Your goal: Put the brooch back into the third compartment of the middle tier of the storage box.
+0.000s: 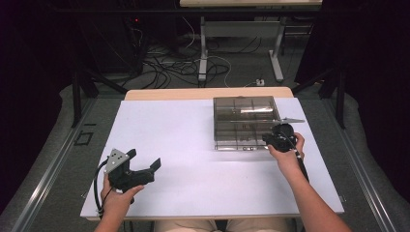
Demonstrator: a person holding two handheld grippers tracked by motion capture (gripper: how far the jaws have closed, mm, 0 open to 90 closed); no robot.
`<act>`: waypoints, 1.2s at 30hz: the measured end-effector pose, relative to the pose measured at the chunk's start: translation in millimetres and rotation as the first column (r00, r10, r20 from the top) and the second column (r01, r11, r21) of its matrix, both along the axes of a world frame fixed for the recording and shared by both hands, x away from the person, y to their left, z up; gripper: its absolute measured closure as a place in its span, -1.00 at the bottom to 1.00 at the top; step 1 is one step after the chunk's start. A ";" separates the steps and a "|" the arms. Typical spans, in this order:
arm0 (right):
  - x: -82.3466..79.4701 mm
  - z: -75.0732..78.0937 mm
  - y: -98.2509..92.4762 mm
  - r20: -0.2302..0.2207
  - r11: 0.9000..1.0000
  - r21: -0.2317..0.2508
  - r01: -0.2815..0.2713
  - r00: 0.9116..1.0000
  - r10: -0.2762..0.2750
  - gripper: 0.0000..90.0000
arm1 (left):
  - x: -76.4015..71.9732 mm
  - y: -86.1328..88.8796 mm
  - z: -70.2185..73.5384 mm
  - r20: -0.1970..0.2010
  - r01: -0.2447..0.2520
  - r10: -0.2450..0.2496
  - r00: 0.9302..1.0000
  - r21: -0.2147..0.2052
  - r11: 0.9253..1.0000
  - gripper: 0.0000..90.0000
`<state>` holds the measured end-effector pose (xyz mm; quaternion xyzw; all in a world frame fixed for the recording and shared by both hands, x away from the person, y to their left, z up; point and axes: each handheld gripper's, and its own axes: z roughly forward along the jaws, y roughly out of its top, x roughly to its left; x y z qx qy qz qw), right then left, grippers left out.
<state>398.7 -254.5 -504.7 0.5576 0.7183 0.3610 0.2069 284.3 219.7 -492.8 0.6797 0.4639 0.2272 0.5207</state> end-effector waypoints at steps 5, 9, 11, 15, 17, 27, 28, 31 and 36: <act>0.5 -0.5 -0.6 -0.010 1.000 0.011 -0.003 1.000 0.003 0.80 | 0.3 0.4 -0.3 -0.002 0.001 -0.001 1.000 -0.001 1.000 -0.99; 0.2 -0.2 -0.8 -0.009 1.000 0.016 -0.003 1.000 0.003 0.69 | 0.1 0.5 -0.6 -0.002 0.000 0.000 1.000 0.000 1.000 -0.99; -0.3 0.4 -1.1 -0.007 1.000 0.016 -0.003 1.000 0.003 0.65 | 0.0 0.4 -0.5 -0.003 -0.002 0.002 1.000 -0.006 1.000 -0.99; -1.6 1.5 -0.8 0.002 1.000 0.019 -0.003 1.000 0.003 0.56 | -0.2 0.4 -0.5 -0.004 -0.001 0.001 1.000 -0.003 1.000 -0.99; -2.3 2.1 -0.8 -0.001 1.000 0.022 -0.005 1.000 0.005 0.50 | -0.1 0.4 -0.4 0.000 -0.001 0.001 1.000 -0.003 1.000 -0.99; -6.4 4.3 1.3 0.008 1.000 0.018 -0.011 1.000 0.011 0.16 | 0.1 0.2 -0.6 -0.002 0.000 0.000 1.000 0.000 1.000 -0.99; -6.6 4.6 1.3 0.010 1.000 0.015 -0.015 1.000 0.015 0.14 | 0.3 0.4 -0.6 0.000 0.001 -0.001 1.000 0.002 1.000 -0.99; -8.0 5.3 2.5 0.010 1.000 0.015 -0.022 1.000 0.022 0.10 | 0.3 0.4 -0.7 0.000 0.000 0.000 1.000 0.000 1.000 -0.99; -11.5 6.6 5.2 0.015 0.999 0.018 -0.039 0.999 0.039 -0.03 | 0.1 0.1 -0.5 0.001 0.000 0.000 1.000 -0.001 1.000 -0.99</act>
